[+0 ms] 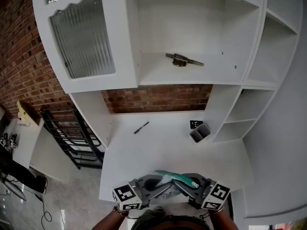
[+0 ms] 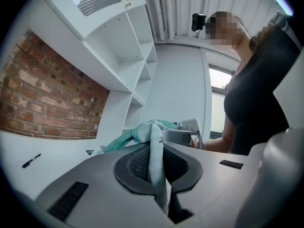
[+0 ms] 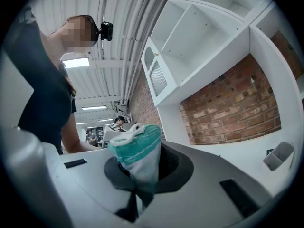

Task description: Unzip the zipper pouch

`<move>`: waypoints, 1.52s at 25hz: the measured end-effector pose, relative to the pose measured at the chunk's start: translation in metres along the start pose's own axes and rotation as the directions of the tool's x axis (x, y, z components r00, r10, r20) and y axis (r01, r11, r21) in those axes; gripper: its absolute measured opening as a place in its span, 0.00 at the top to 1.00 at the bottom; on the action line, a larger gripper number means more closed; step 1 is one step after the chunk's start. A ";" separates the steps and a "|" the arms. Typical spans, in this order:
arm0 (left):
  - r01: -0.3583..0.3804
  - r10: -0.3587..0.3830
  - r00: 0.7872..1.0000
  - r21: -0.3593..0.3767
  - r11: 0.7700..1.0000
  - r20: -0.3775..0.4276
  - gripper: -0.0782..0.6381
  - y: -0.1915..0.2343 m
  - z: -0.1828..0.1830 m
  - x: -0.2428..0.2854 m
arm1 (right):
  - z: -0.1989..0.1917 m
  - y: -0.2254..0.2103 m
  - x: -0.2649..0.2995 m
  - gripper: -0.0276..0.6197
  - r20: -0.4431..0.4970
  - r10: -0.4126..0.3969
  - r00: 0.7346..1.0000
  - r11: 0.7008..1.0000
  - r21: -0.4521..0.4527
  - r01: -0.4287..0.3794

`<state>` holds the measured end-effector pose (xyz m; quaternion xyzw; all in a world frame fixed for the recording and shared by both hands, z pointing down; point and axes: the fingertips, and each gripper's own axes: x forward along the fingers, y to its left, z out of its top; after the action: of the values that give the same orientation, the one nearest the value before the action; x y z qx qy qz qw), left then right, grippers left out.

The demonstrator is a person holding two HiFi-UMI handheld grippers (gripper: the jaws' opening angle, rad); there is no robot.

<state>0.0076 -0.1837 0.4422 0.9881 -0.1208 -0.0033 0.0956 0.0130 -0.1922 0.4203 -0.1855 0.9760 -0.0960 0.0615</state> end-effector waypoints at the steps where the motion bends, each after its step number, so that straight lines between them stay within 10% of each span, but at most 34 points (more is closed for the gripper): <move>1: -0.002 0.002 1.000 0.000 1.000 0.001 0.88 -0.001 0.000 0.000 | 0.000 0.001 0.000 0.94 -0.001 0.000 1.000 1.000 -0.002 0.000; 13: -0.031 0.035 0.998 -0.063 0.998 0.057 0.87 -0.005 -0.001 -0.005 | -0.004 0.004 -0.005 0.94 -0.036 -0.018 0.999 0.999 -0.036 0.017; 21: -0.174 0.173 0.985 0.035 0.984 0.023 0.64 0.001 -0.004 -0.021 | -0.012 -0.001 -0.009 0.94 -0.068 -0.088 0.994 0.994 -0.073 0.083; 27: -0.292 0.285 0.956 0.200 0.935 0.065 0.61 -0.006 0.031 -0.026 | -0.018 -0.006 -0.010 0.94 -0.126 -0.161 0.979 0.980 -0.140 0.143; 32: -0.159 0.237 0.966 0.486 0.860 -0.104 0.61 -0.039 0.035 0.001 | -0.032 -0.001 -0.006 0.94 -0.180 -0.162 0.970 0.968 -0.221 0.121; 38: 0.004 0.197 0.950 0.638 0.770 -0.243 0.60 -0.059 0.022 0.024 | -0.045 0.014 -0.004 0.94 -0.313 -0.166 0.935 0.948 -0.310 0.065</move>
<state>0.0442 -0.1376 0.4096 0.9439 -0.1503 0.1903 -0.2243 0.0049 -0.1705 0.4613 -0.2312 0.9627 0.0171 -0.1397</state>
